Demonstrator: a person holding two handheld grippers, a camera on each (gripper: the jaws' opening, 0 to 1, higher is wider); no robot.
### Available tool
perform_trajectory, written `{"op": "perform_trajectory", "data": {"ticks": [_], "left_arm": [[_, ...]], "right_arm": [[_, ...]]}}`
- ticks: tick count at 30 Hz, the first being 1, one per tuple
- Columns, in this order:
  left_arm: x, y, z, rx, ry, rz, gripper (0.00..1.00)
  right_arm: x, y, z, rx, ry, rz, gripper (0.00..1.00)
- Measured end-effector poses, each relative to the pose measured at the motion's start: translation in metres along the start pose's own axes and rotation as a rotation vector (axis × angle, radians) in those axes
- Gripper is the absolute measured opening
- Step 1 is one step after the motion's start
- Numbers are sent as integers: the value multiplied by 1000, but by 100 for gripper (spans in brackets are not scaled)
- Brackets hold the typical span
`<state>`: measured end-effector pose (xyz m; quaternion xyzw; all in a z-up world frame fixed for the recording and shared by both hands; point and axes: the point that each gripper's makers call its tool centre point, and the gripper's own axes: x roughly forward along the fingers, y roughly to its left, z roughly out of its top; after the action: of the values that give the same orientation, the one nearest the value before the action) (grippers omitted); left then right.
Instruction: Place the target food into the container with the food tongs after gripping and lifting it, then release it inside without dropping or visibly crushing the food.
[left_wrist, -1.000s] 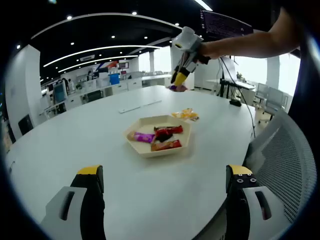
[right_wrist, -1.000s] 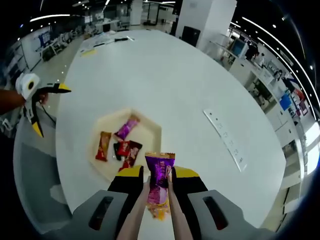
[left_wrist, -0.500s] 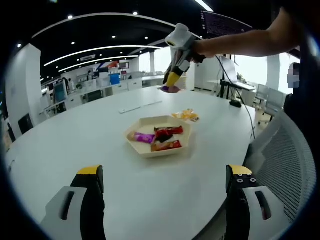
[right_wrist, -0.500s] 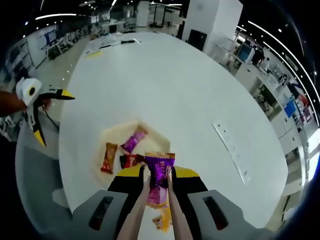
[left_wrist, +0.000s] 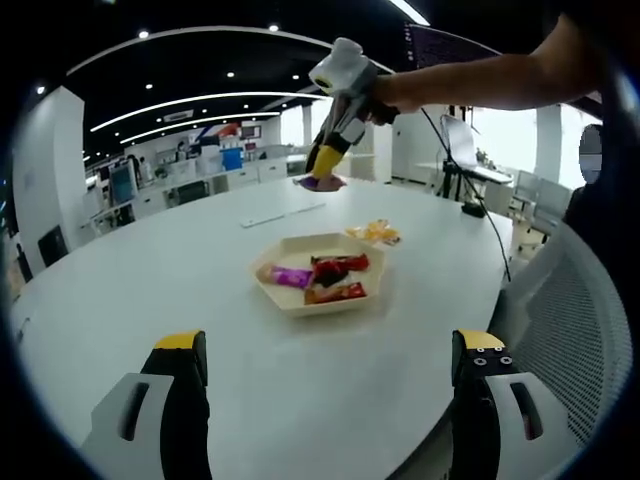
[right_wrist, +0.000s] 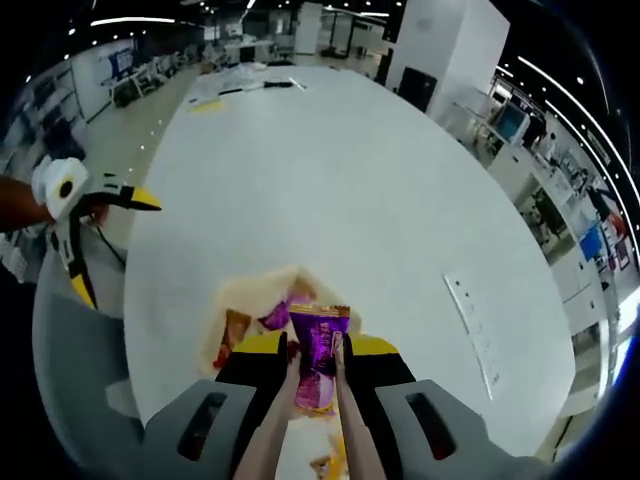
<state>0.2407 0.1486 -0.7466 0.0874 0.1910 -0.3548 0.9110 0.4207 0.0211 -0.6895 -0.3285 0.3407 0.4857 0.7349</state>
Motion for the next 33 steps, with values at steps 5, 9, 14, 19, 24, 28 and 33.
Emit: {"op": "perform_trajectory", "data": {"ticks": [5,9,14,19,24,28,33], "left_arm": [[0,1,0,-2,-2,2,99],[0,0,1,-6,-7,2,99],[0,0,1,-6,-5,2,99],[0,1,1,-5,-3,3,99],[0,0,0,-3,-1,2,99],[0,1,0,-2,0,2,99],[1,1,0,-2,2,2,99]], "right_arm": [[2,2,3,-6,-1,5,21],[4,2,3,-40,-1,4,23],[2,-1,9,2,-28,12,24],[0,0,8,-5,-24,13,23],[-3,-1,6,4,-26,12,24],[-4,-3,3,7,-24,9,24],[-7,-5,-3,19,-23,8,24]]}}
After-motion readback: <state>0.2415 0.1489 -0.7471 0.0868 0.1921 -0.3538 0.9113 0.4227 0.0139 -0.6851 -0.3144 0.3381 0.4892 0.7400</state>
